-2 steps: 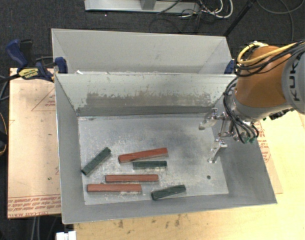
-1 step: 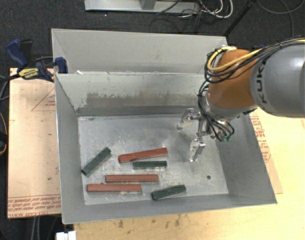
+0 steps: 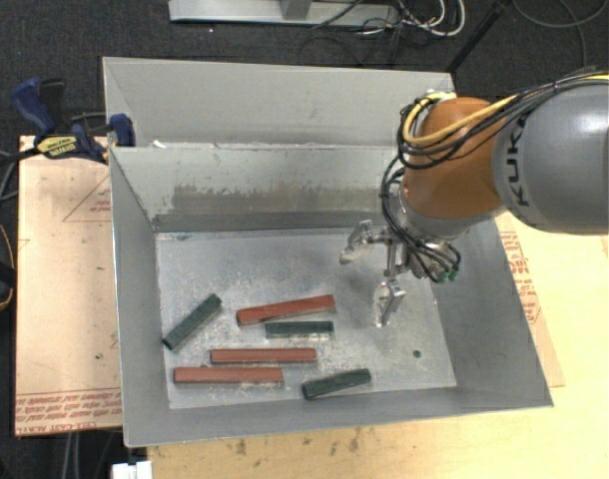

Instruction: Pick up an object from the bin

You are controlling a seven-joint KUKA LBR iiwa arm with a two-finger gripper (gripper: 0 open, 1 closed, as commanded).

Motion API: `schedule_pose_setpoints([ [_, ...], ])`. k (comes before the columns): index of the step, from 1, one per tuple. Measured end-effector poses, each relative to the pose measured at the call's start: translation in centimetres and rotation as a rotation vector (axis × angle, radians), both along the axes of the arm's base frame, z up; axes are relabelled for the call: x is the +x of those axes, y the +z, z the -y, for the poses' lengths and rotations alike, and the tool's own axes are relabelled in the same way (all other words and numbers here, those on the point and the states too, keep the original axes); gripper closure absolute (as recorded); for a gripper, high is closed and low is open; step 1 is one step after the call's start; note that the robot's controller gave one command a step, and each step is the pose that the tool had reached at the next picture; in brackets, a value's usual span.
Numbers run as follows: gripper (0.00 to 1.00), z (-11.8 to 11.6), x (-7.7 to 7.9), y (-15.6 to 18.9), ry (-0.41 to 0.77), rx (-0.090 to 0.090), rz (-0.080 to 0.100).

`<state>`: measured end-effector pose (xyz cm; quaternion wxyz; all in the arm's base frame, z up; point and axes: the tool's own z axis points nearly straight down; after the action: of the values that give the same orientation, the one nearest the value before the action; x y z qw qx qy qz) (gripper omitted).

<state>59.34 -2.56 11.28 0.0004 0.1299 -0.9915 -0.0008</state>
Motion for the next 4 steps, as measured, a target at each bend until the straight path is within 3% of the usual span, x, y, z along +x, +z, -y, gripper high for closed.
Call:
schedule_pose_setpoints([
  [1,0.00,-7.1,1.3,-0.3,0.042,0.000,0.005],
  [2,0.00,-8.8,2.7,-3.3,0.245,0.001,0.007],
  [3,1.00,-10.4,3.9,-3.3,0.121,-0.002,0.021],
  [4,1.00,-10.4,3.9,-3.3,0.121,-0.002,0.021],
])
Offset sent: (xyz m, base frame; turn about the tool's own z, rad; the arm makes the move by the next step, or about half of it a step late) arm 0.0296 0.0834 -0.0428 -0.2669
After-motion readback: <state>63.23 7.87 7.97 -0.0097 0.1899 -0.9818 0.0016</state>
